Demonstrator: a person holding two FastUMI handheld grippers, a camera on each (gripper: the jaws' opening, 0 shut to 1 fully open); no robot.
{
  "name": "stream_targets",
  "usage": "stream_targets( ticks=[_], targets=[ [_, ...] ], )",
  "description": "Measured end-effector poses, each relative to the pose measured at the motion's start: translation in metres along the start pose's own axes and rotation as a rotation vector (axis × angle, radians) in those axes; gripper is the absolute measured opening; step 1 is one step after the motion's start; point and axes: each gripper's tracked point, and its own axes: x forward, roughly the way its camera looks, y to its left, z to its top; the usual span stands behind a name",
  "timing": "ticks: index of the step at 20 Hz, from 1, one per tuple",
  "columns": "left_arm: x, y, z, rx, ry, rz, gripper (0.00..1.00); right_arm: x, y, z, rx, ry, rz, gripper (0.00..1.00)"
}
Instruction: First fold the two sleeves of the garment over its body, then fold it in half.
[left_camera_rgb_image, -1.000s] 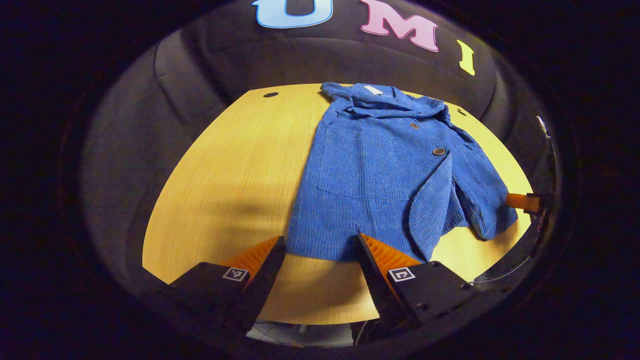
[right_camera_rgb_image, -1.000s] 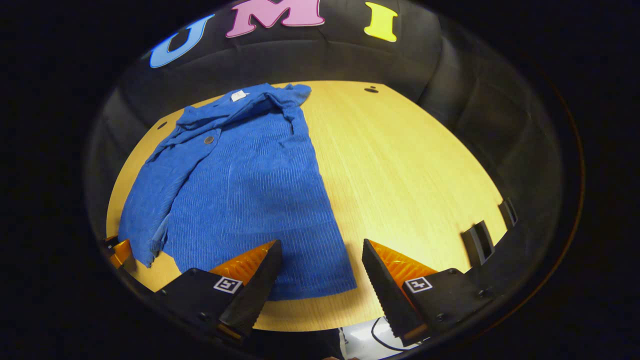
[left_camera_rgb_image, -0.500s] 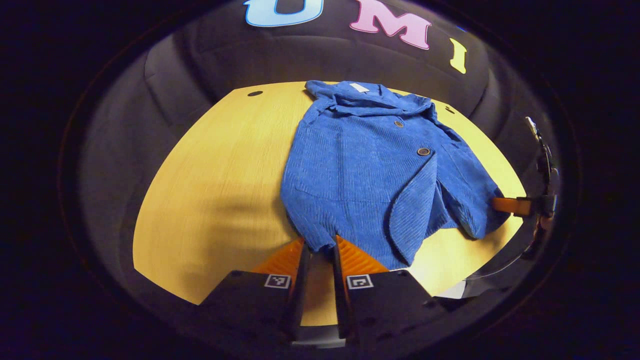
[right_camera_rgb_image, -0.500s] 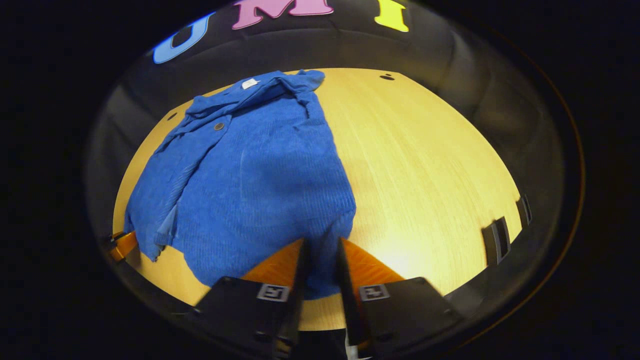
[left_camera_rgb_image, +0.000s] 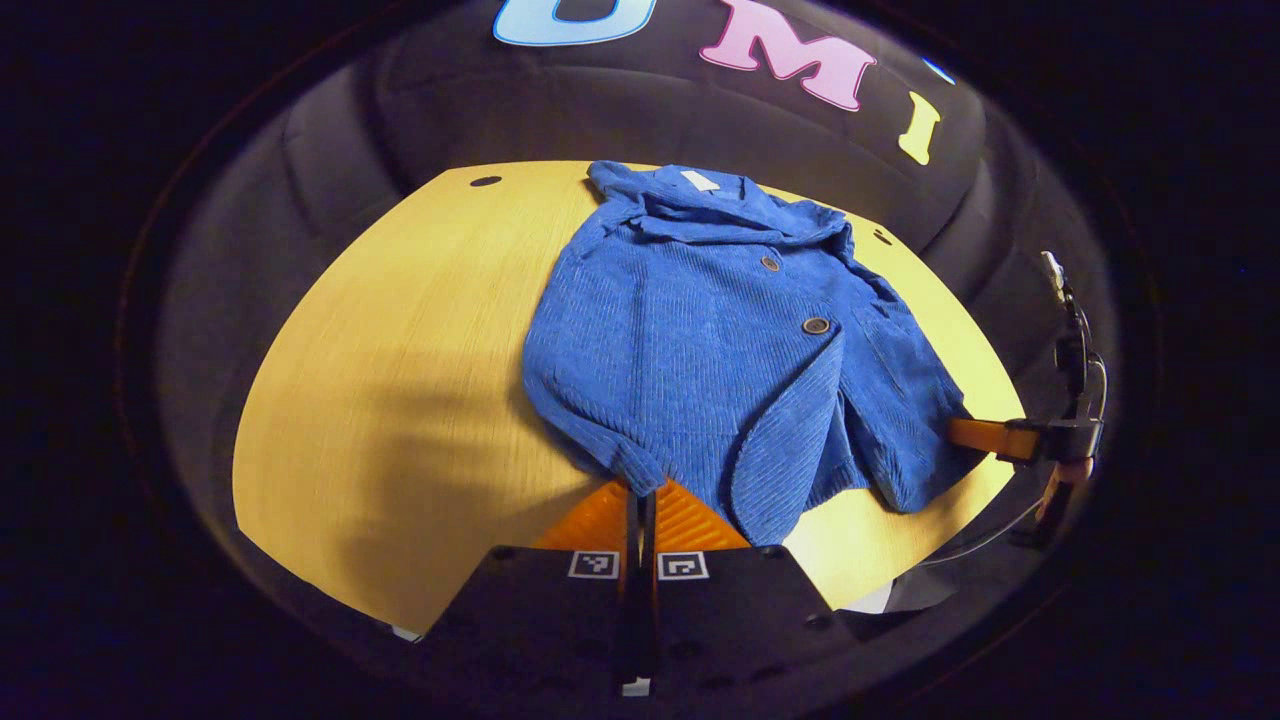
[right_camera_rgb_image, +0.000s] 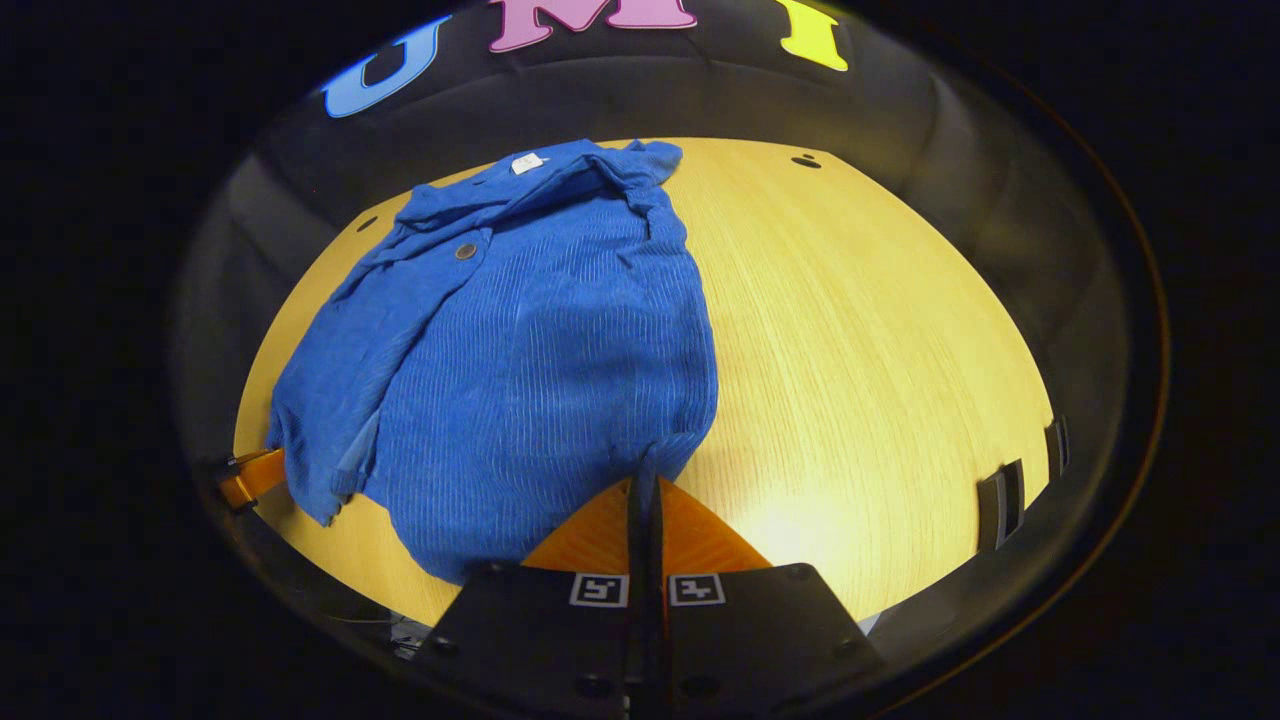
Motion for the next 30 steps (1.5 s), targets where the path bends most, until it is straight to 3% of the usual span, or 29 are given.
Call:
stream_targets(
  ticks=[8, 16, 21, 24, 26, 30],
  targets=[
    [-0.032, -0.010, 0.072, -0.017, -0.117, -0.041, 0.00, -0.031, 0.037, 0.106, -0.053, -0.178, 0.088, 0.01],
    [-0.024, -0.007, 0.194, -0.007, -0.261, -0.063, 0.00, -0.028, 0.056, 0.234, -0.038, -0.348, 0.153, 0.01],
    [0.003, 0.006, 0.310, 0.044, -0.403, -0.040, 0.00, -0.013, 0.057, 0.337, -0.035, -0.475, 0.181, 0.00],
    [0.029, 0.016, 0.387, 0.114, -0.549, 0.001, 0.00, 0.006, 0.052, 0.399, -0.059, -0.562, 0.175, 0.00],
    [0.062, 0.023, 0.419, 0.163, -0.581, 0.029, 0.00, 0.028, 0.048, 0.437, -0.078, -0.616, 0.165, 0.00],
    [0.130, 0.047, 0.464, 0.126, -0.621, 0.053, 0.00, 0.090, 0.036, 0.490, -0.055, -0.654, 0.155, 0.00]
  ],
)
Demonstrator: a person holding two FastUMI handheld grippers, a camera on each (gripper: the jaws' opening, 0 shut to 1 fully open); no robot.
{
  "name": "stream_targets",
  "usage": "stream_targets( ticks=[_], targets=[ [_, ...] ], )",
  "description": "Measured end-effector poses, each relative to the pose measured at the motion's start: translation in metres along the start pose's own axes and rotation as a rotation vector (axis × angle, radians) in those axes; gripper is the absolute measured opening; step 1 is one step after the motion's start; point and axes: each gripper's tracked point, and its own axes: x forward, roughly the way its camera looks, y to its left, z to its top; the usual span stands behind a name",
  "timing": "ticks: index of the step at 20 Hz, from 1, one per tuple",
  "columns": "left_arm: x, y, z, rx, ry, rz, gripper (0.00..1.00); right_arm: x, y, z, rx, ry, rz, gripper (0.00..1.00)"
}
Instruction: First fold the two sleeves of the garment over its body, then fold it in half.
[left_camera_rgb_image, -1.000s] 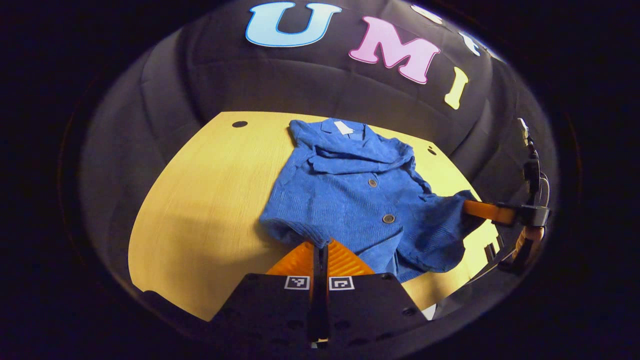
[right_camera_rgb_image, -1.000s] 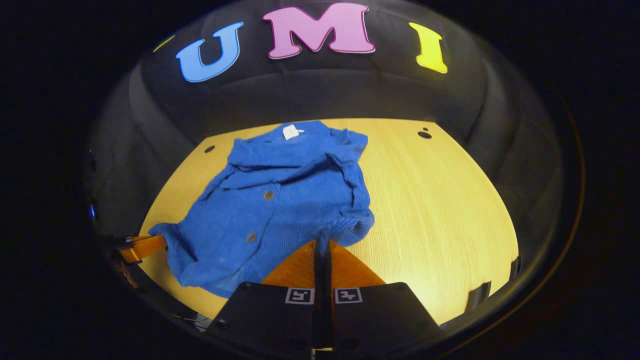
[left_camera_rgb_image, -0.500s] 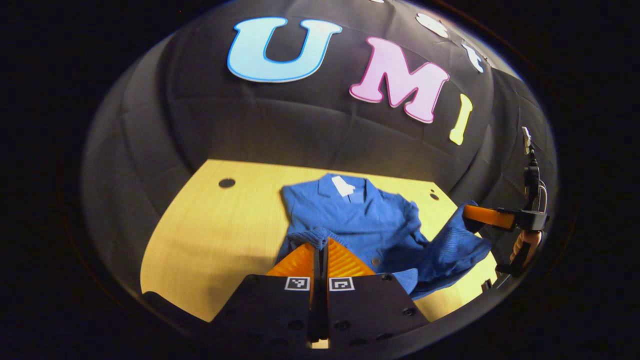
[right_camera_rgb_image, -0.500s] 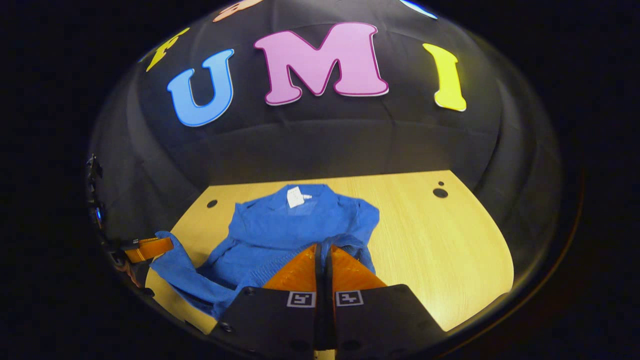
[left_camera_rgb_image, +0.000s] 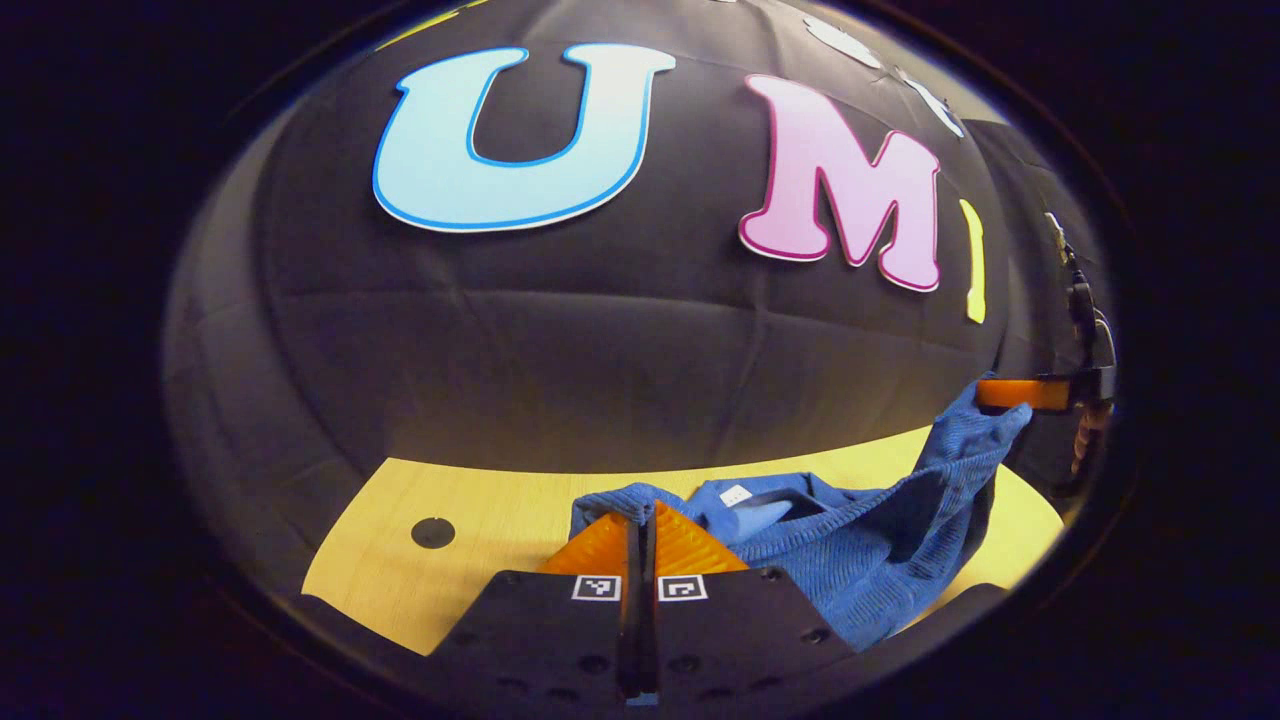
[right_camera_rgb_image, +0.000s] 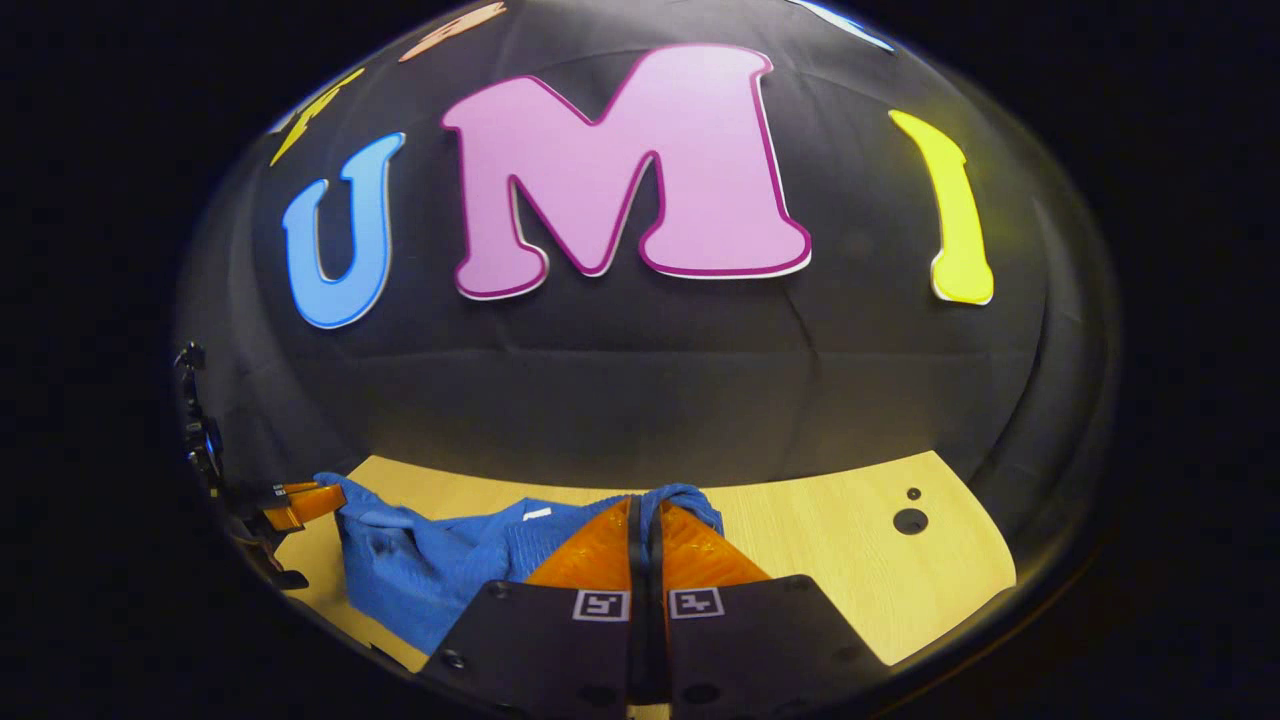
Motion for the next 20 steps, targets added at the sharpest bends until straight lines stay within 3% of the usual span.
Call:
stream_targets(
  ticks=[3, 5, 6, 8, 9, 10, 14, 20],
  targets=[
    [0.049, 0.008, -0.014, 0.053, -0.007, 0.029, 0.00, 0.054, -0.021, -0.018, -0.013, -0.024, -0.037, 0.00],
    [0.069, 0.007, -0.037, 0.090, 0.045, 0.046, 0.00, 0.075, -0.027, -0.052, 0.004, 0.029, -0.058, 0.14],
    [0.074, 0.008, -0.048, 0.096, 0.063, 0.069, 0.13, 0.082, -0.026, -0.063, -0.001, 0.045, -0.055, 0.35],
    [0.072, 0.009, -0.053, 0.065, 0.065, 0.108, 0.60, 0.088, -0.028, -0.072, -0.035, 0.053, -0.062, 0.75],
    [0.071, 0.008, -0.049, 0.041, 0.048, 0.118, 0.84, 0.091, -0.028, -0.072, -0.052, 0.043, -0.064, 0.87],
    [0.068, 0.007, -0.045, 0.023, 0.031, 0.118, 0.83, 0.087, -0.029, -0.069, -0.067, 0.032, -0.065, 0.99],
    [0.046, 0.000, -0.030, 0.012, 0.004, 0.121, 0.84, 0.075, -0.024, -0.054, -0.070, 0.002, -0.064, 0.99],
    [-0.012, -0.031, -0.005, 0.008, -0.038, 0.076, 0.84, 0.014, -0.015, -0.034, -0.095, -0.076, -0.096, 1.00]
  ],
)
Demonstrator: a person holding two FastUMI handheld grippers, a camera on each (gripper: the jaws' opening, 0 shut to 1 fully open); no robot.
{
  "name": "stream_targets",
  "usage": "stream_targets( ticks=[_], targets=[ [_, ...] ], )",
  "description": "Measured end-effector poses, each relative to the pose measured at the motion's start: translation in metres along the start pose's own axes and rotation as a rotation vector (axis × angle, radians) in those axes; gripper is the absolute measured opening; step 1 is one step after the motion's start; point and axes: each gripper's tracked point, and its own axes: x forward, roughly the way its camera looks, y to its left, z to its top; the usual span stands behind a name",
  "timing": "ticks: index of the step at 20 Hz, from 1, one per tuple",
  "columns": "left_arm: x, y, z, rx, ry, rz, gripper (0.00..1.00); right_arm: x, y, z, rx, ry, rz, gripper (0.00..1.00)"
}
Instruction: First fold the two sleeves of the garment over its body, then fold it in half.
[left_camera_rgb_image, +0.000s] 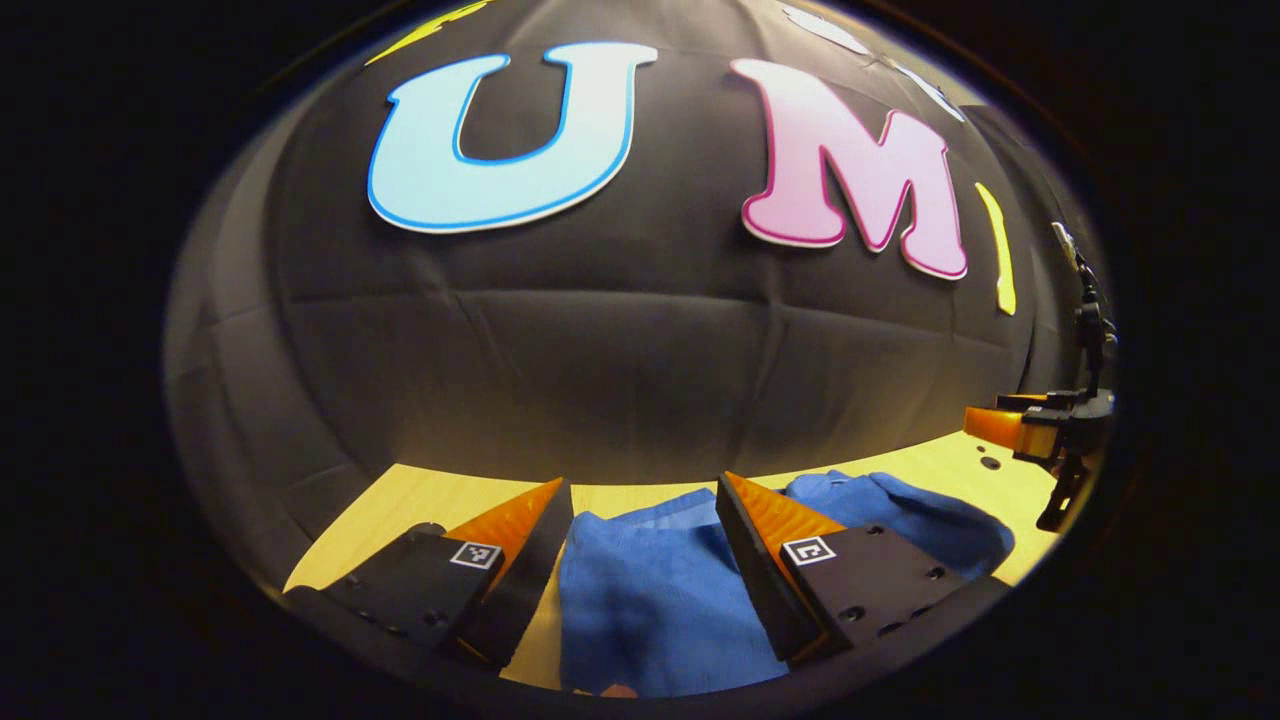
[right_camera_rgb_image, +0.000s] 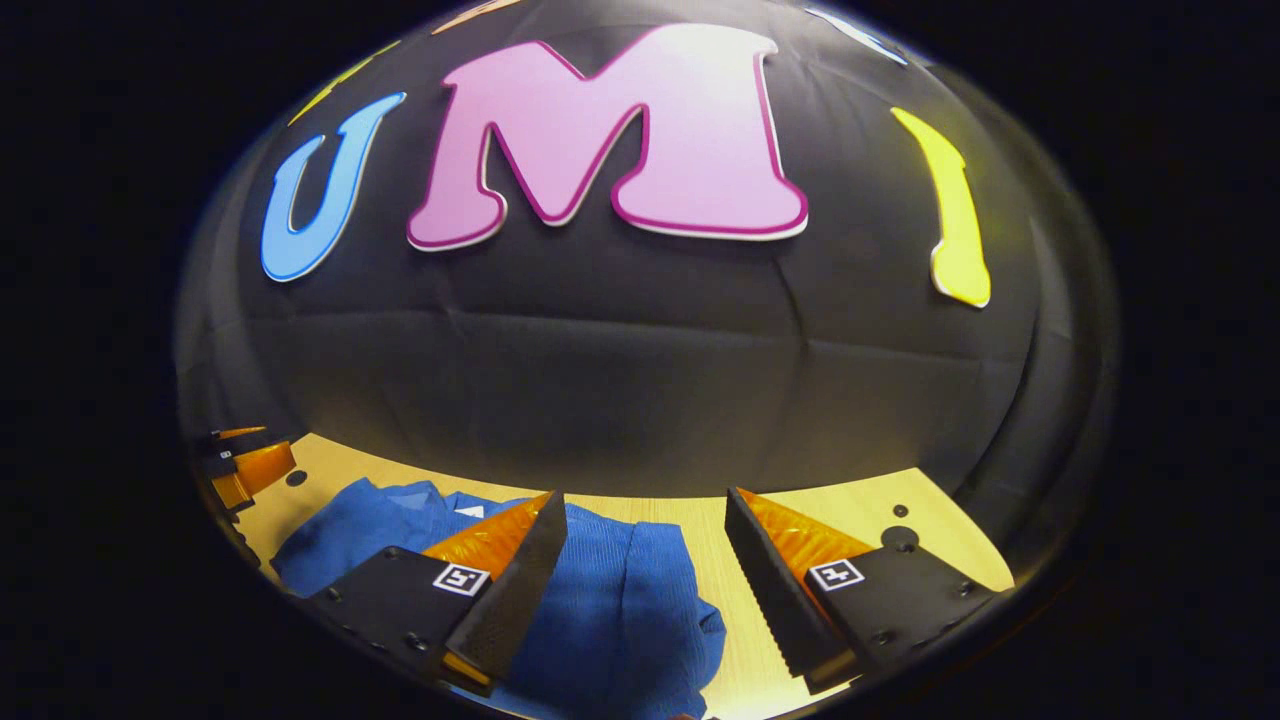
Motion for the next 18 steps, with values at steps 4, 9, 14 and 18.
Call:
stream_targets(
  ticks=[4, 9, 14, 18],
  targets=[
    [-0.062, -0.013, 0.021, -0.023, -0.032, -0.032, 0.84, -0.059, 0.009, 0.014, -0.023, -0.033, -0.011, 0.94],
    [-0.150, -0.021, 0.053, -0.004, -0.180, -0.031, 0.83, -0.145, 0.024, 0.046, -0.020, -0.126, -0.023, 0.99],
    [-0.241, -0.035, 0.056, 0.014, -0.179, -0.022, 0.82, -0.229, 0.036, 0.078, -0.031, -0.206, -0.001, 0.99],
    [-0.310, -0.048, 0.062, -0.069, -0.188, -0.024, 0.84, -0.284, 0.035, 0.085, -0.072, -0.196, 0.021, 0.99]
  ],
)
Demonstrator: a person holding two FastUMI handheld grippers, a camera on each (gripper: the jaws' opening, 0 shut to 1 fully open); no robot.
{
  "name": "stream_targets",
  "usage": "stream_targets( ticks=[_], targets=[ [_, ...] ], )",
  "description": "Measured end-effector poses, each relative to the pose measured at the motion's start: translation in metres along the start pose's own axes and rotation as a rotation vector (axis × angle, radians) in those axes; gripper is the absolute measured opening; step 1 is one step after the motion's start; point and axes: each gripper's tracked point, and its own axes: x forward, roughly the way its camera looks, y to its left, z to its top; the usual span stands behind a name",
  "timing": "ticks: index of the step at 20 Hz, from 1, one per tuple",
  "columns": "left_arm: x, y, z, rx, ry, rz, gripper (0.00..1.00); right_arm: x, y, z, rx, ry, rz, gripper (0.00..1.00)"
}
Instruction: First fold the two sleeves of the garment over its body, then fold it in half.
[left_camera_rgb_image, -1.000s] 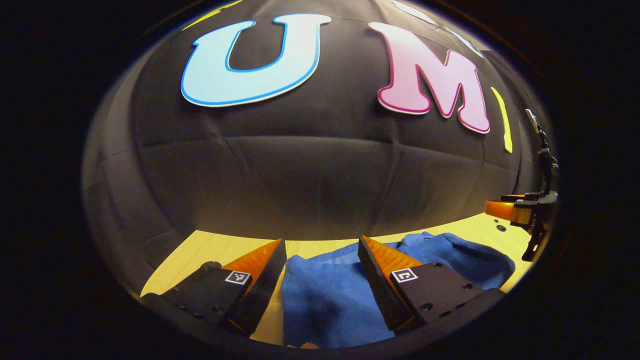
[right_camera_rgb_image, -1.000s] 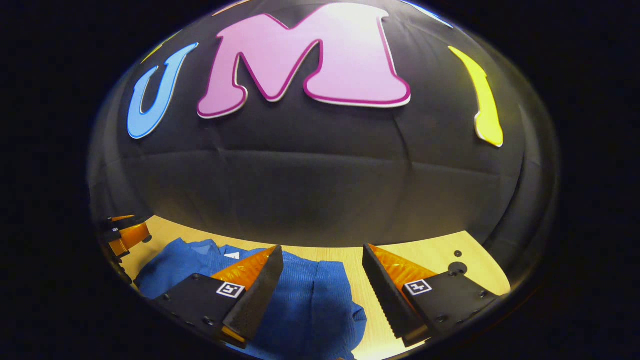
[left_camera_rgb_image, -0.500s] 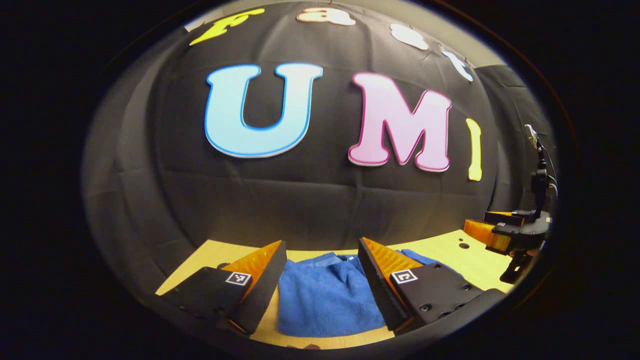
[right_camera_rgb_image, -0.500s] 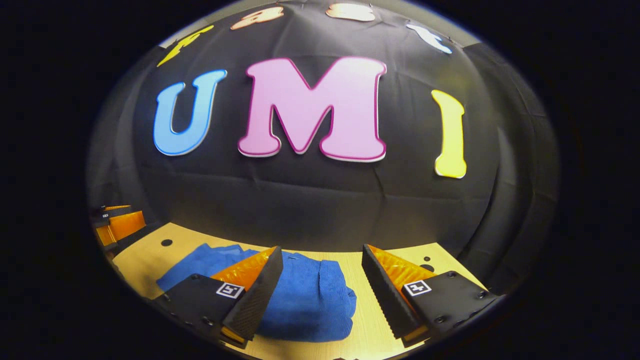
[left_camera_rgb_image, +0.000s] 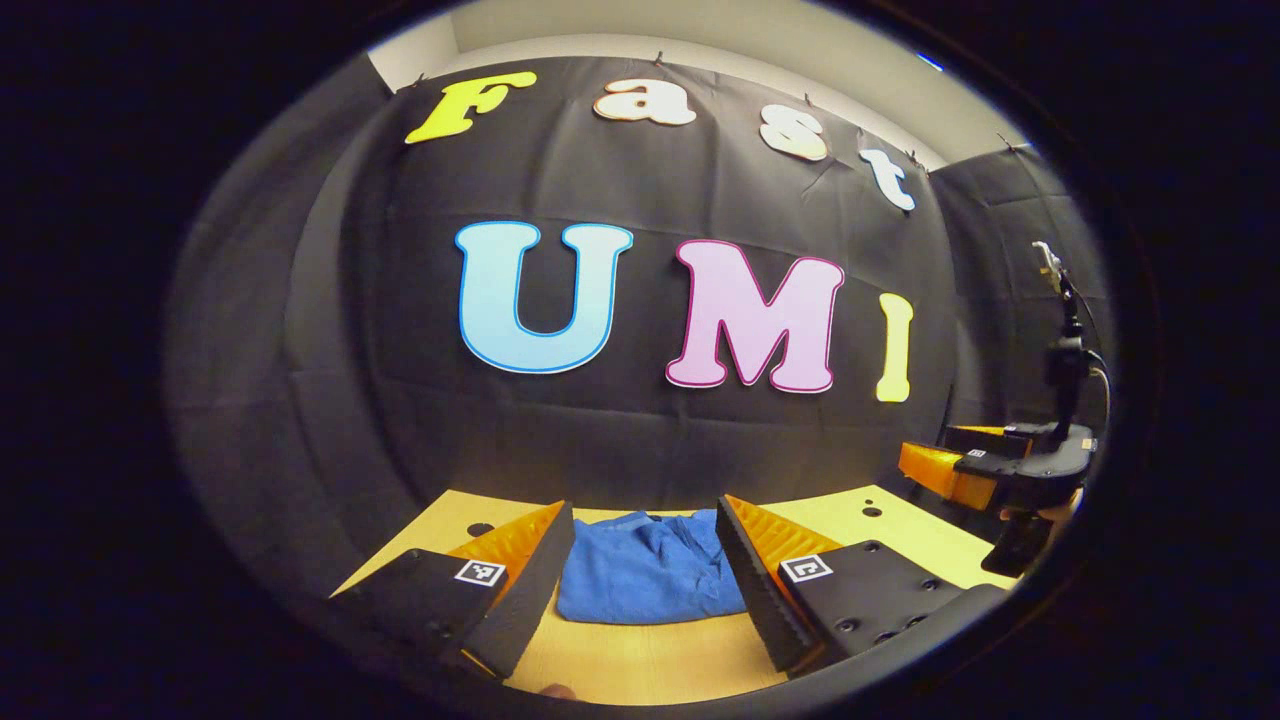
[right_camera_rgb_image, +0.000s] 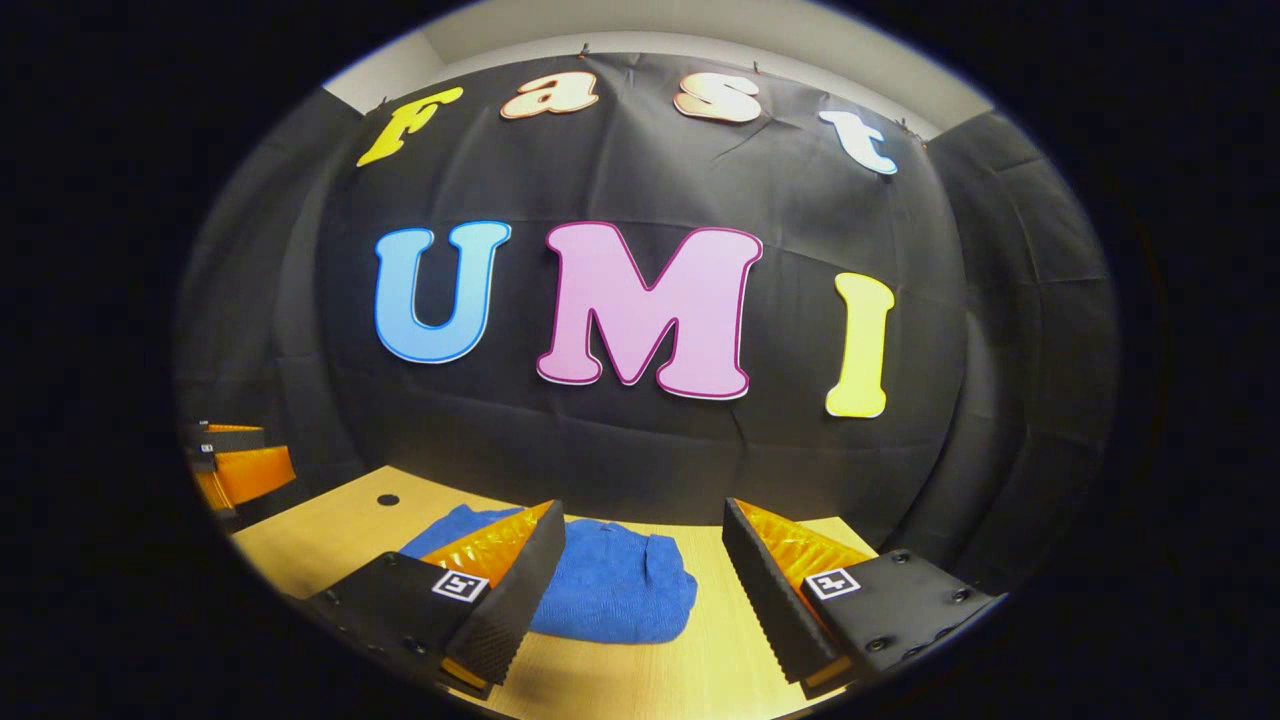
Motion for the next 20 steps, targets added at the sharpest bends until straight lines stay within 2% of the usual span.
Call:
stream_targets(
  ticks=[3, 5, 8, 9, 10, 11, 12, 14, 16, 17, 18, 20],
  targets=[
    [-0.040, 0.002, 0.024, -0.017, -0.064, 0.058, 0.84, -0.040, -0.002, 0.013, -0.012, 0.000, 0.012, 0.99],
    [-0.068, 0.000, 0.032, -0.032, -0.102, 0.087, 0.82, -0.069, 0.001, 0.020, 0.015, -0.002, 0.019, 0.95],
    [-0.106, -0.017, 0.043, -0.037, -0.183, 0.062, 0.82, -0.106, 0.012, 0.026, 0.101, 0.006, 0.049, 0.99],
    [-0.117, -0.021, 0.040, -0.014, -0.198, 0.051, 0.80, -0.115, 0.015, 0.028, 0.126, 0.009, 0.057, 0.95],
    [-0.127, -0.022, 0.037, 0.018, -0.193, 0.057, 0.84, -0.125, 0.018, 0.031, 0.144, 0.002, 0.070, 0.99],
    [-0.137, -0.022, 0.033, 0.041, -0.186, 0.078, 0.82, -0.133, 0.019, 0.035, 0.145, -0.015, 0.075, 0.94],
    [-0.145, -0.024, 0.032, 0.054, -0.181, 0.085, 0.82, -0.142, 0.018, 0.036, 0.136, -0.029, 0.079, 0.99],
    [-0.155, -0.037, 0.031, 0.056, -0.181, 0.062, 0.82, -0.154, 0.014, 0.038, 0.105, -0.075, 0.066, 0.94],
    [-0.163, -0.041, 0.031, 0.055, -0.180, 0.052, 0.82, -0.166, 0.018, 0.037, 0.094, -0.107, 0.061, 0.94],
    [-0.167, -0.041, 0.030, 0.060, -0.178, 0.051, 0.82, -0.171, 0.022, 0.037, 0.097, -0.117, 0.068, 0.99],
    [-0.171, -0.041, 0.031, 0.066, -0.182, 0.049, 0.84, -0.176, 0.028, 0.037, 0.102, -0.124, 0.079, 0.94],
    [-0.174, -0.043, 0.037, 0.077, -0.197, 0.046, 0.84, -0.180, 0.035, 0.034, 0.104, -0.119, 0.099, 0.94]
  ],
)
